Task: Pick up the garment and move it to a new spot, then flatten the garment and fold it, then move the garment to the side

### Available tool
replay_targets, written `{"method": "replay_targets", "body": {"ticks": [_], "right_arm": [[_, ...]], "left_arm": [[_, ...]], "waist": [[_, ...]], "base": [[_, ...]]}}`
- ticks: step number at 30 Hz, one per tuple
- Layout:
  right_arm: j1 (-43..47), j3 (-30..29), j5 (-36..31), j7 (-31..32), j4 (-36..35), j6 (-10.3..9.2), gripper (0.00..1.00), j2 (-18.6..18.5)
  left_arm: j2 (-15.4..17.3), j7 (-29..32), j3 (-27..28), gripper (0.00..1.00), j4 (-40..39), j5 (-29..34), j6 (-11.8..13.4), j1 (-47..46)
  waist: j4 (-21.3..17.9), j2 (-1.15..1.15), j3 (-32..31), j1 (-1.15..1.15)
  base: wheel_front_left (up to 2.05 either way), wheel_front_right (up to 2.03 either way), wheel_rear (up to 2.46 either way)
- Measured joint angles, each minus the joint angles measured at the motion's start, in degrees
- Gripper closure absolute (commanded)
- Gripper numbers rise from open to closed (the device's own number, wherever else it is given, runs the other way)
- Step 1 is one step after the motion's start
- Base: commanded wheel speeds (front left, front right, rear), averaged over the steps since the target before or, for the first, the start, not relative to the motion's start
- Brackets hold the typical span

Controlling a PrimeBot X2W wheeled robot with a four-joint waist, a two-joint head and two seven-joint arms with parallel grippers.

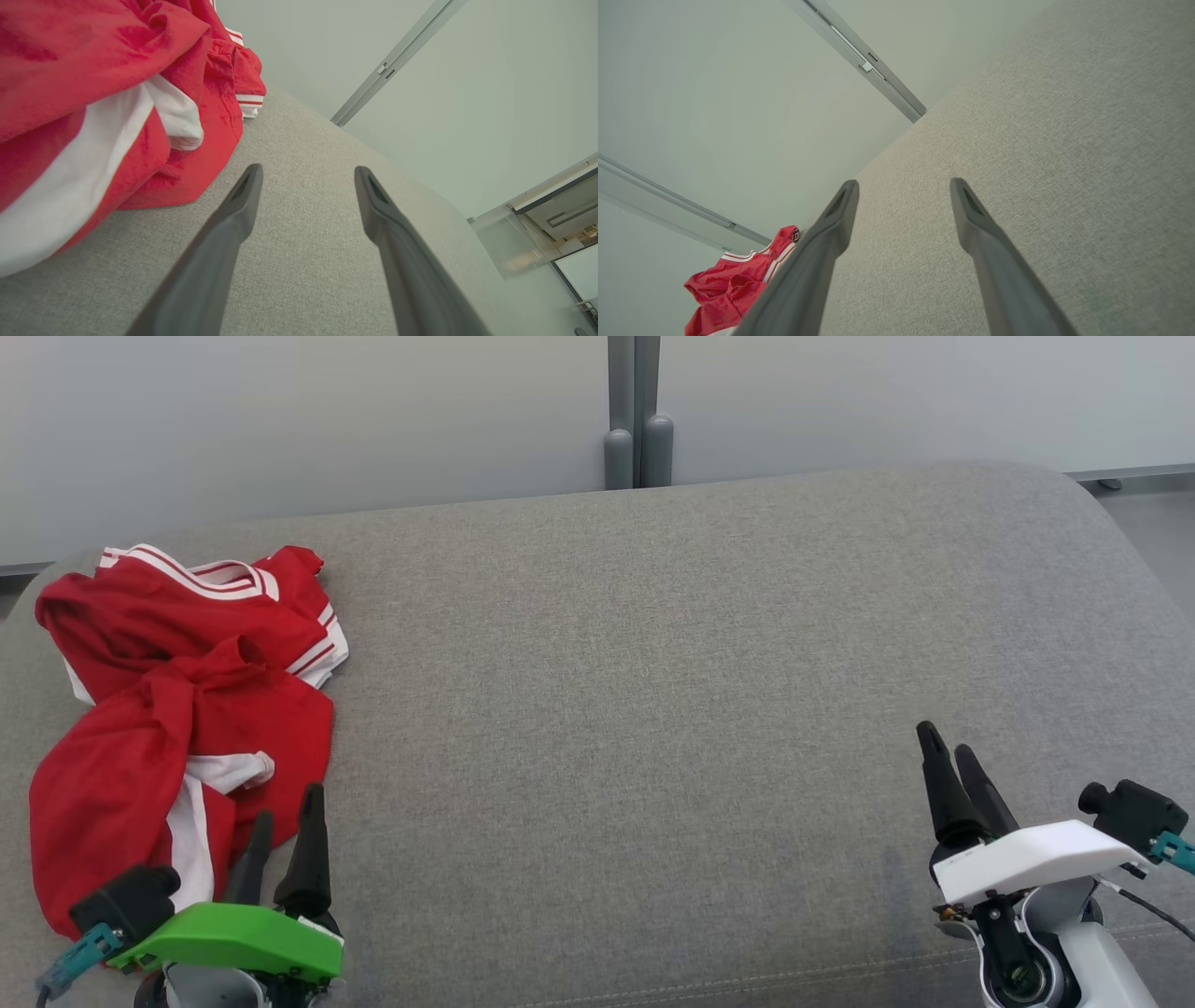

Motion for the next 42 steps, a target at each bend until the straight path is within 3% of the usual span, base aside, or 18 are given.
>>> {"method": "replay_targets", "body": {"ticks": [31, 42], "right_arm": [[0.2, 8.1, -29.3, -6.4, -3.3, -4.01, 0.00, -0.8], [0.3, 10.5, -38.3, -8.3, -4.2, -4.60, 0.00, -1.2]], "left_arm": [[0.0, -6.7, -2.0, 0.00, -4.7, 27.7, 5.0, 4.5], [0.0, -9.0, -2.7, 0.00, -5.3, 33.3, 6.5, 6.0]], "waist": [[-0.3, 0.00, 0.1, 0.00], [-0.3, 0.00, 0.1, 0.00]], "base": [[0.00, 0.00, 0.00], [0.00, 0.00, 0.00]]}}
